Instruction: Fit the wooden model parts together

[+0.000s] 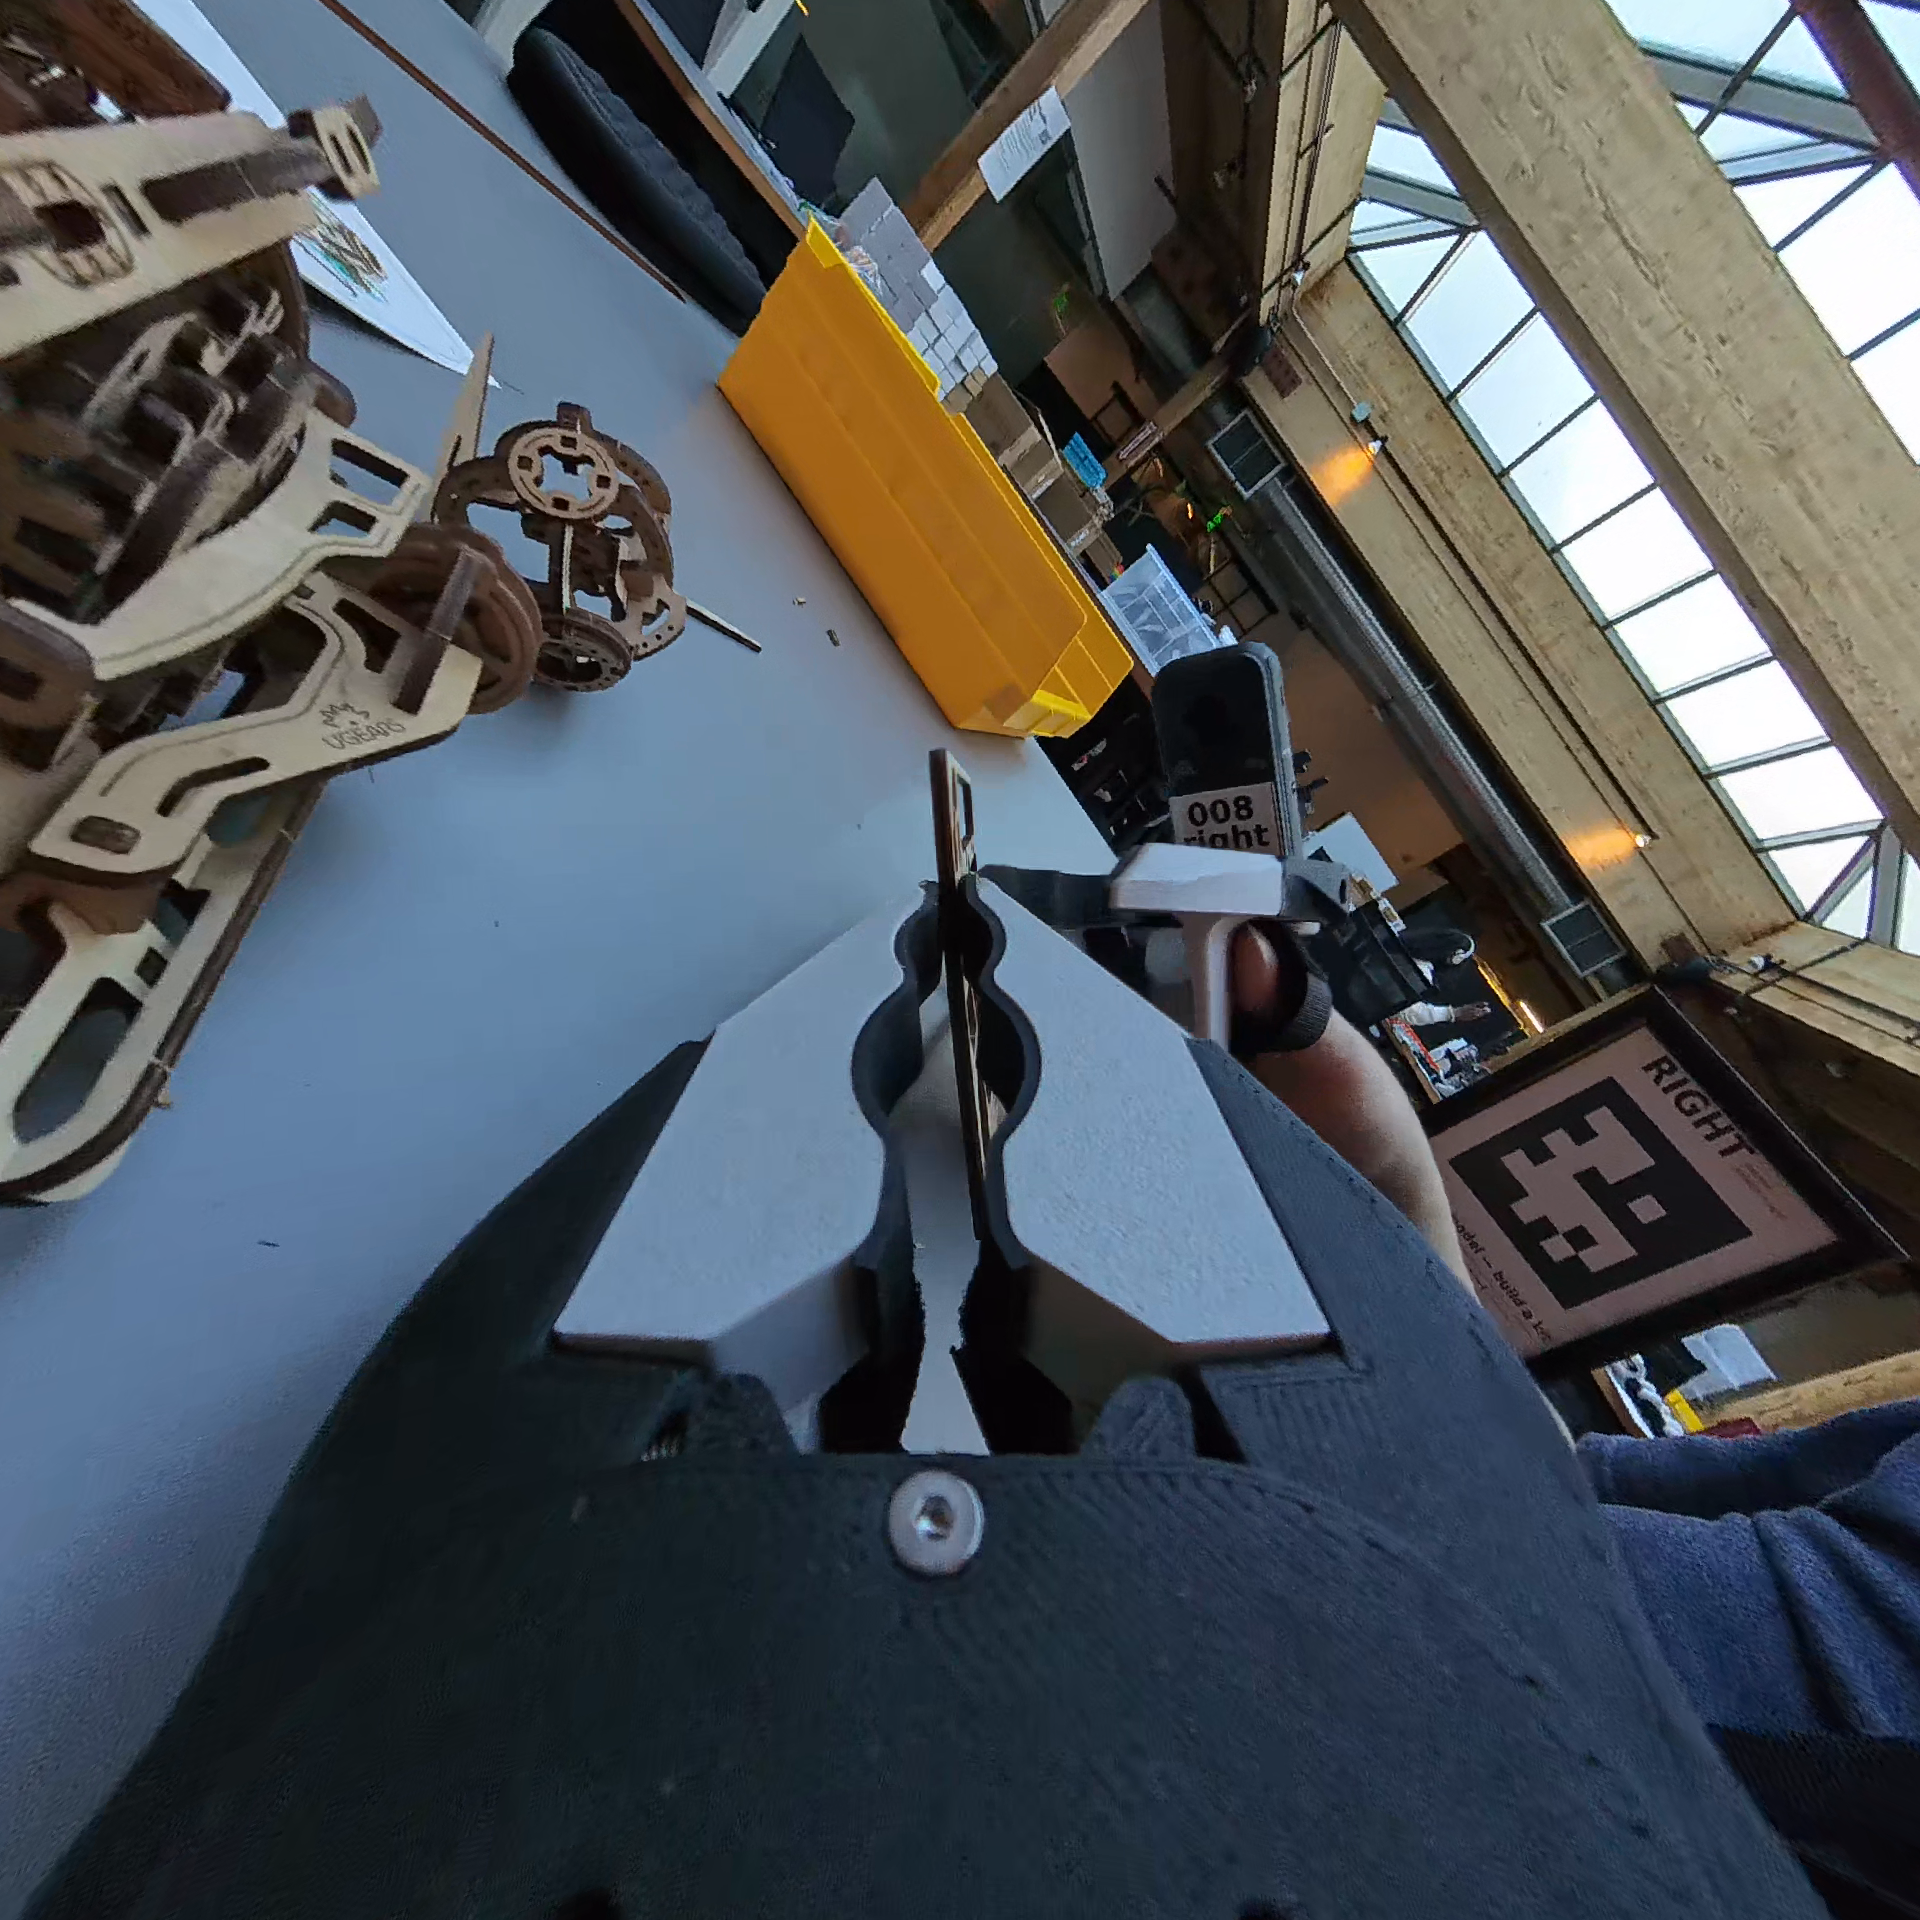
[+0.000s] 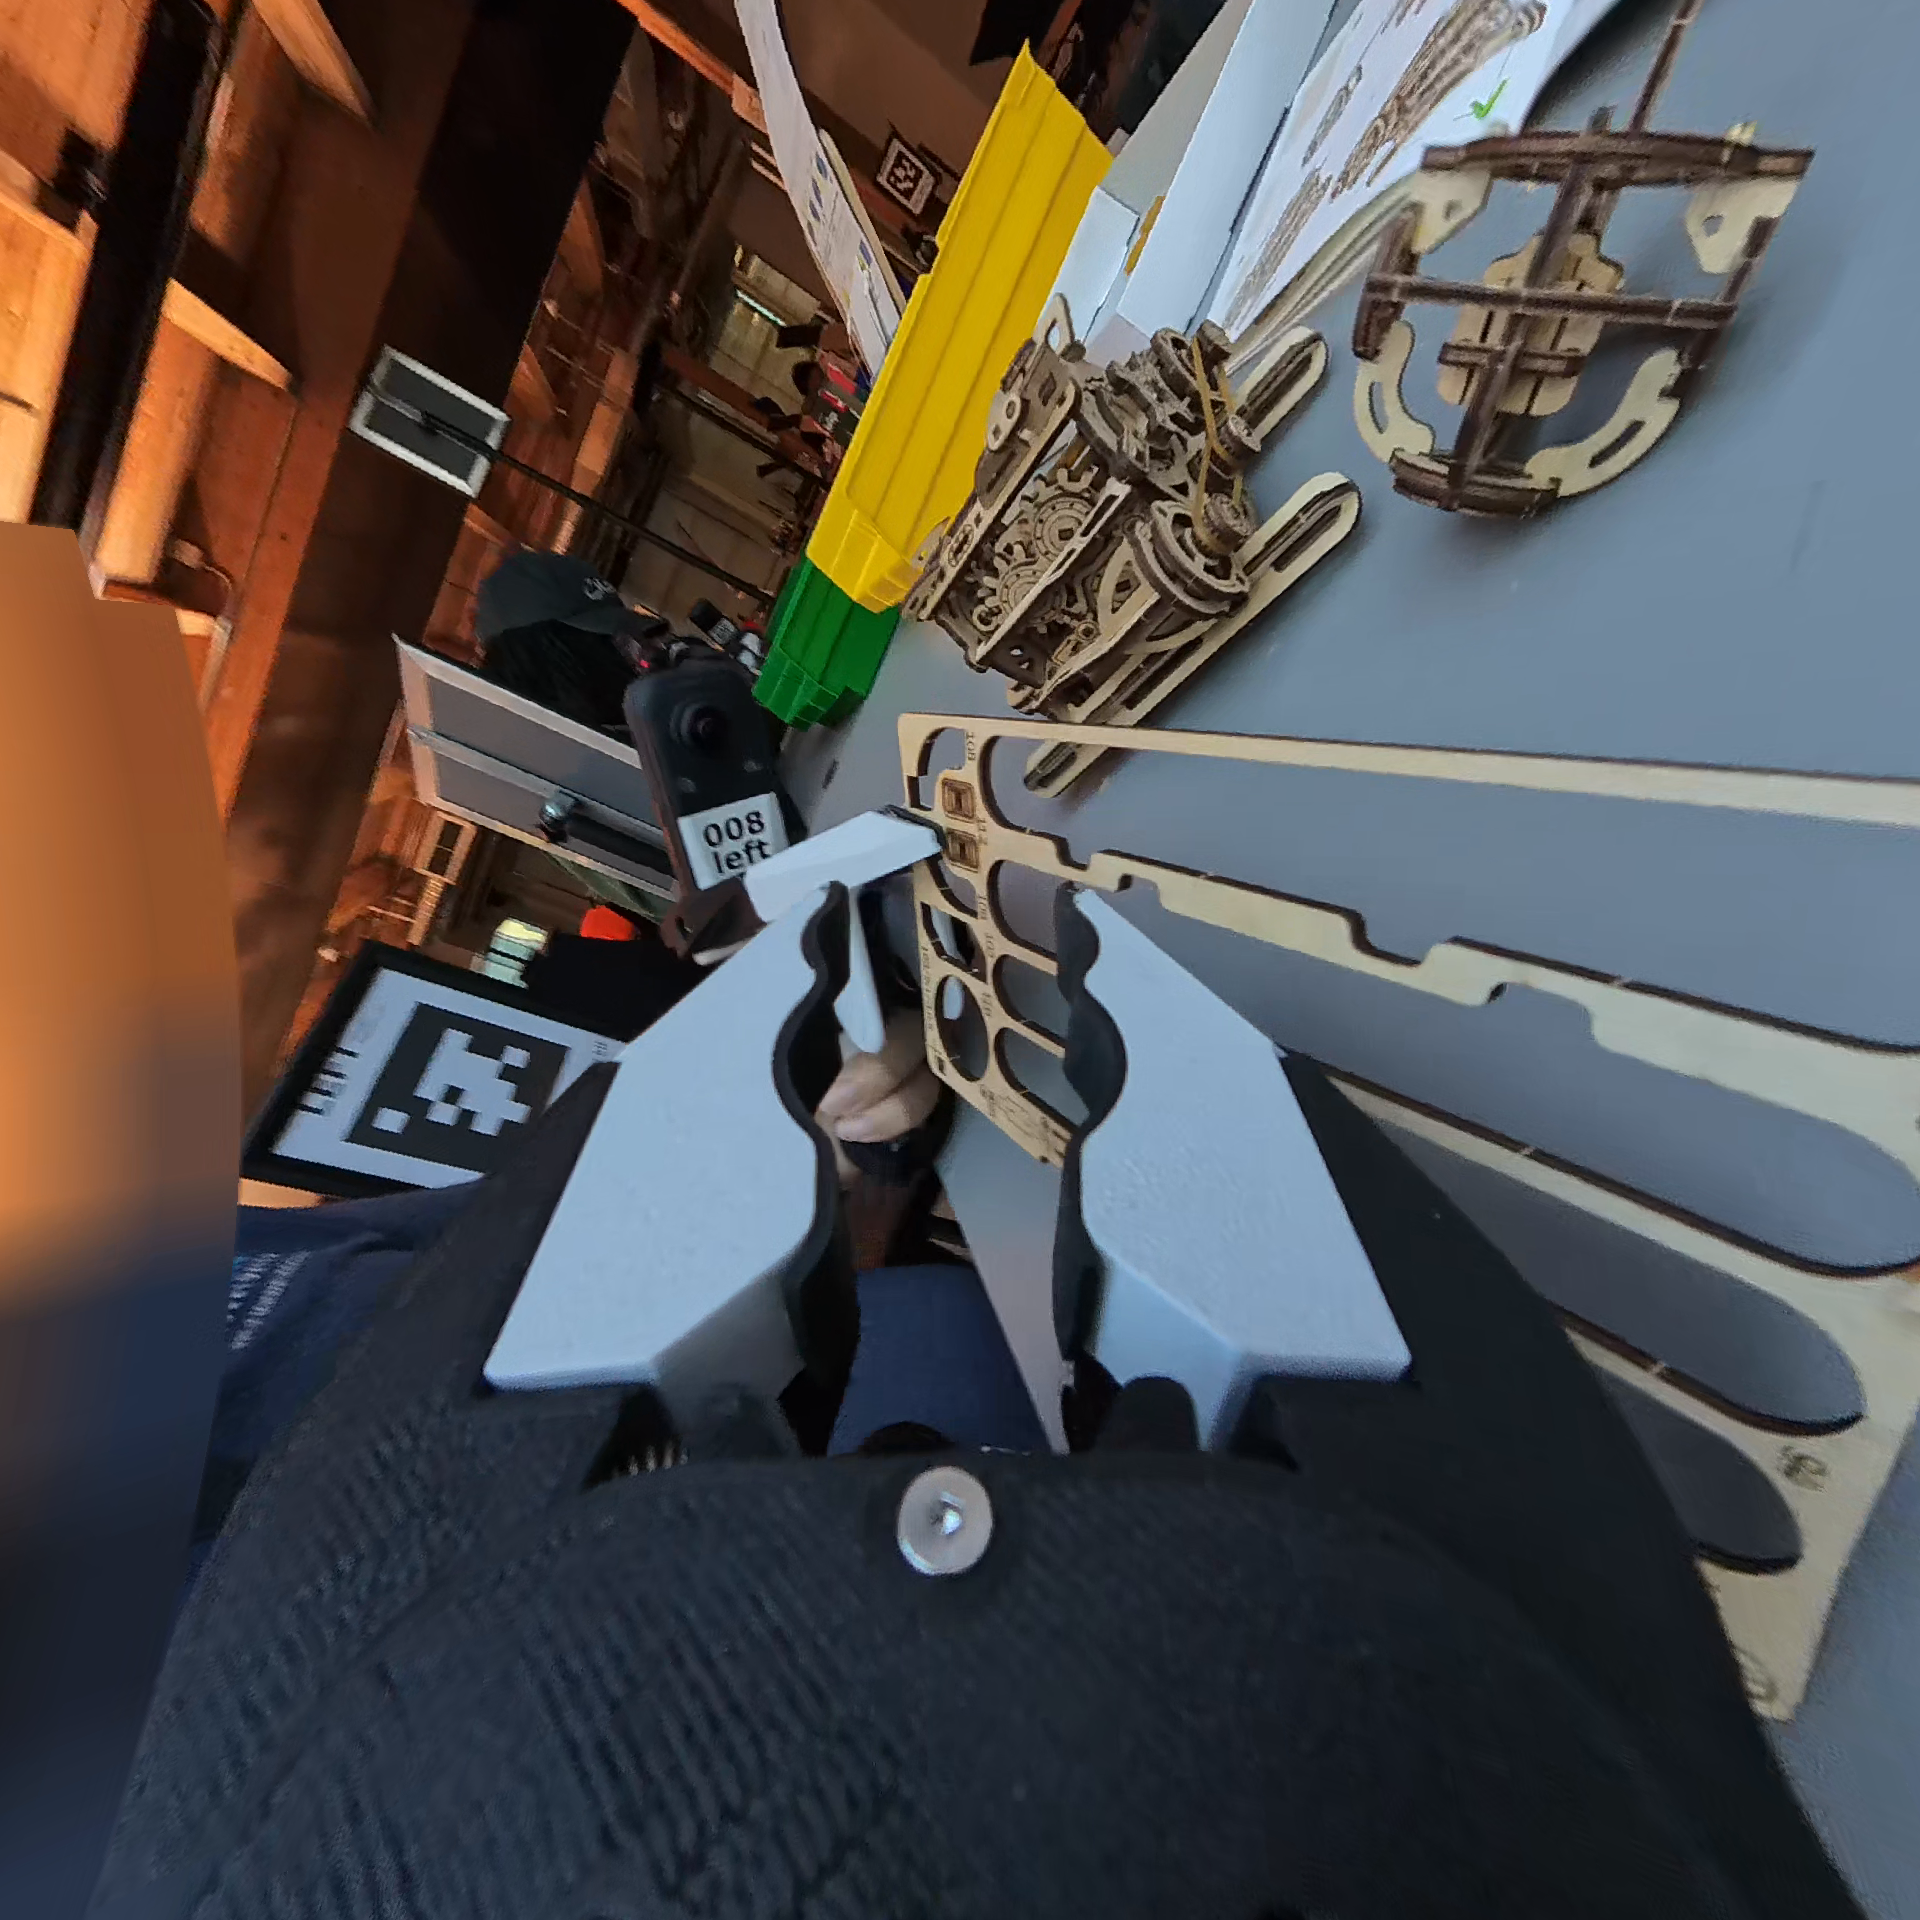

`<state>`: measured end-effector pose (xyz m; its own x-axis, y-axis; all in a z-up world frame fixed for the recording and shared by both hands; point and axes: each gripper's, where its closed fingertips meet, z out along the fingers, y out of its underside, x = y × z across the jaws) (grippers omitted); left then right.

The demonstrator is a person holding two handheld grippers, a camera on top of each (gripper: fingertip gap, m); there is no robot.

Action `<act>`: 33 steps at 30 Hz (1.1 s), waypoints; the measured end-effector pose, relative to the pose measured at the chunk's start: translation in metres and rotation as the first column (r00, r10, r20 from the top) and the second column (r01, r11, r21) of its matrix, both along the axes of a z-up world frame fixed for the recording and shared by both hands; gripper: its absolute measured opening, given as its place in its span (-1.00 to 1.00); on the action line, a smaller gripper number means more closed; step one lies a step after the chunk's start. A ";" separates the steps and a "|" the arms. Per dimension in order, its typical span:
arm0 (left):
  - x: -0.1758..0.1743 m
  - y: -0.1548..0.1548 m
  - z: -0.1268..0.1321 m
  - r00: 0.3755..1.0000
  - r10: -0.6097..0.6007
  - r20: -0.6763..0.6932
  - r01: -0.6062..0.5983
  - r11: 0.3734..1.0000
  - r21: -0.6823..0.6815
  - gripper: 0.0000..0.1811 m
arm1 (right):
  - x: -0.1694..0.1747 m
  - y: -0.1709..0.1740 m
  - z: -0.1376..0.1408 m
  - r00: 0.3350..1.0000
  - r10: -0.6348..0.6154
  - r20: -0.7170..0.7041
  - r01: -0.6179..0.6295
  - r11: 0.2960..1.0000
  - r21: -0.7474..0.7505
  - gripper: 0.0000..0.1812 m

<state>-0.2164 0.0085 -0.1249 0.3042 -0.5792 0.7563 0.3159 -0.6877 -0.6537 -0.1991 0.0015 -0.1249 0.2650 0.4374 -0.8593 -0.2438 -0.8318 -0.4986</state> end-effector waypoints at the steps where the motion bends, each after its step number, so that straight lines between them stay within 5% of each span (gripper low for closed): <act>1: 0.000 0.000 -0.001 1.000 0.005 -0.001 -0.005 1.000 -0.004 -1.00 | -0.001 0.000 0.001 1.000 0.000 -0.026 -0.001 0.999 -0.032 -0.55; 8: 0.004 -0.001 0.001 1.000 0.009 -0.016 -0.009 1.000 0.030 -1.00 | -0.007 -0.004 0.017 0.982 0.050 -0.180 -0.076 0.987 -0.140 -0.40; 14: 0.006 -0.003 0.005 0.999 0.012 -0.033 -0.010 0.998 0.062 -1.00 | -0.010 -0.004 0.014 0.994 0.062 -0.088 -0.074 0.988 -0.135 -0.49; 22: 0.007 -0.005 0.007 0.999 0.038 -0.010 -0.037 0.997 0.064 -1.00 | -0.006 0.004 -0.001 0.998 -0.060 -0.027 0.057 0.994 -0.091 -0.90; 33: 0.009 -0.007 0.001 0.997 0.066 -0.044 -0.063 0.996 0.068 -0.99 | -0.004 0.005 -0.011 0.992 -0.083 0.099 0.089 0.995 -0.055 -0.91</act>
<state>-0.2075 0.0020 -0.1238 0.3762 -0.6054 0.7014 0.3268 -0.6216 -0.7119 -0.2027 0.0062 -0.1356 0.3823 0.3587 -0.8516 -0.2686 -0.8386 -0.4739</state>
